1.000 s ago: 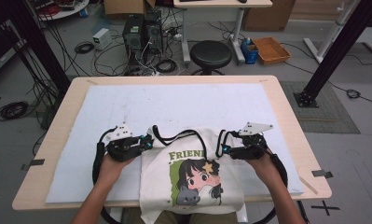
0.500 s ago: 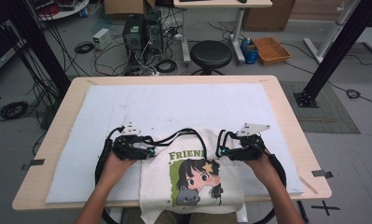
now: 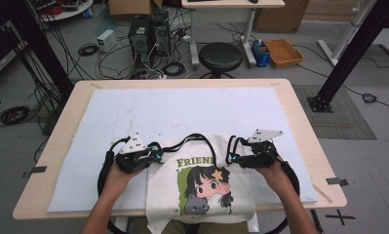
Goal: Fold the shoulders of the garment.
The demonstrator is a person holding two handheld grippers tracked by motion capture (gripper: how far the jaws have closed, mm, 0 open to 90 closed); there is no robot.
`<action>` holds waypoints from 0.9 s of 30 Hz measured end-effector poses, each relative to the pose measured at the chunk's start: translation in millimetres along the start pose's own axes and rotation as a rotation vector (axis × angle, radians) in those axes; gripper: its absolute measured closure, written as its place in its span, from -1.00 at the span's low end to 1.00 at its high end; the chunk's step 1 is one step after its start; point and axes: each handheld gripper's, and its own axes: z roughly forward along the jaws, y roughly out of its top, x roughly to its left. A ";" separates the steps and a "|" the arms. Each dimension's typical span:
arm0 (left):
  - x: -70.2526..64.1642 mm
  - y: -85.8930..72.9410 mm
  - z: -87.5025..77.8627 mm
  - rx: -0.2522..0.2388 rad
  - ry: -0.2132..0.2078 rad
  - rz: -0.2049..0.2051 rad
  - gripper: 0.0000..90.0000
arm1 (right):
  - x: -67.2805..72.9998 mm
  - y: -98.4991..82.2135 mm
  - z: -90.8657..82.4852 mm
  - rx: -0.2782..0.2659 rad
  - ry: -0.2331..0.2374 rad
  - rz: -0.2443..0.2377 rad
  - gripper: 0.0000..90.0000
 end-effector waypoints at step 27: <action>-22.9 -4.9 45.0 0.196 0.024 -0.030 0.50 | 34.2 -3.2 26.6 0.203 0.152 -0.217 0.56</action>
